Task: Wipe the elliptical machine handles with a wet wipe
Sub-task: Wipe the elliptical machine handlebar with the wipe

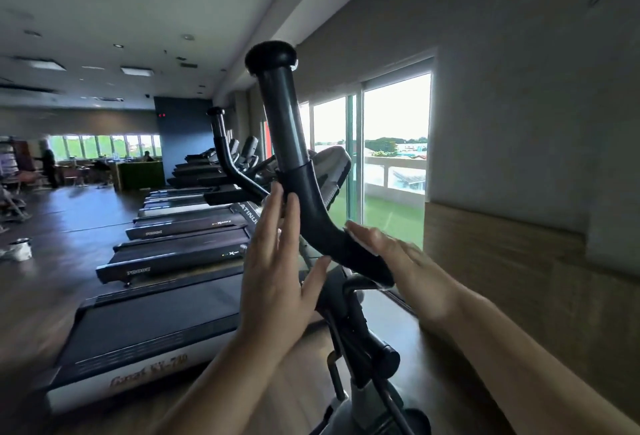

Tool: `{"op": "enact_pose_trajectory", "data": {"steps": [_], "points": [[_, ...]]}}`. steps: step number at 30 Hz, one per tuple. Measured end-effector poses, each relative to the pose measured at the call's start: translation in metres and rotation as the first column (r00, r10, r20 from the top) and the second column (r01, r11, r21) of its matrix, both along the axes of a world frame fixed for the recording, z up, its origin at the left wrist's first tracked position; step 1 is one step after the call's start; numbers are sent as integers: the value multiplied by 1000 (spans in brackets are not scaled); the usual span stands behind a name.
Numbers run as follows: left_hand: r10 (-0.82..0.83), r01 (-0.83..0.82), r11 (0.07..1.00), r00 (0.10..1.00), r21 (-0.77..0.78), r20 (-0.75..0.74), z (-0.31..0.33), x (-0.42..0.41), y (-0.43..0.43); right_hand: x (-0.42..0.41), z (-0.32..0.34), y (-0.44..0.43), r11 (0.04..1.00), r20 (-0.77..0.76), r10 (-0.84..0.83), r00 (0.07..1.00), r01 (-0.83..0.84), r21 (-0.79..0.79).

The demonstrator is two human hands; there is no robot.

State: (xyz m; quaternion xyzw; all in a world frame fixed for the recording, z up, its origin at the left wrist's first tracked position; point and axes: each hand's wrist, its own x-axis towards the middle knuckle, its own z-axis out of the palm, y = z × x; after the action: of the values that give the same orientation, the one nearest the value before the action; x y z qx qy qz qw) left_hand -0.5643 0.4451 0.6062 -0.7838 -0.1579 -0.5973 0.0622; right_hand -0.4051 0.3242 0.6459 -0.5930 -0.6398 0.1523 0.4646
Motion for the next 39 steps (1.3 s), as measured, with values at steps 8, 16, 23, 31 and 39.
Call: {"op": "enact_pose_trajectory", "data": {"steps": [8, 16, 23, 31, 39], "points": [[143, -141, 989, 989, -49, 38, -7, 9, -18, 12, -84, 12, 920, 333, -294, 896, 172, 351], [288, -274, 954, 951, -125, 113, -12, 29, -32, 33, -91, 15, 926, 289, -211, 934, 96, 365], [467, -467, 882, 884, 69, 4, -9, 34, -38, 42, -24, 23, 975, 180, 123, 976, -153, 163], [541, -501, 836, 822, 225, -177, -5, 28, -47, 58, 13, 29, 908, -61, 417, 907, -419, -23], [585, -529, 811, 752, 250, -304, 12, 33, -61, 88, 18, 48, 881, -43, 418, 908, -416, -227]]}}
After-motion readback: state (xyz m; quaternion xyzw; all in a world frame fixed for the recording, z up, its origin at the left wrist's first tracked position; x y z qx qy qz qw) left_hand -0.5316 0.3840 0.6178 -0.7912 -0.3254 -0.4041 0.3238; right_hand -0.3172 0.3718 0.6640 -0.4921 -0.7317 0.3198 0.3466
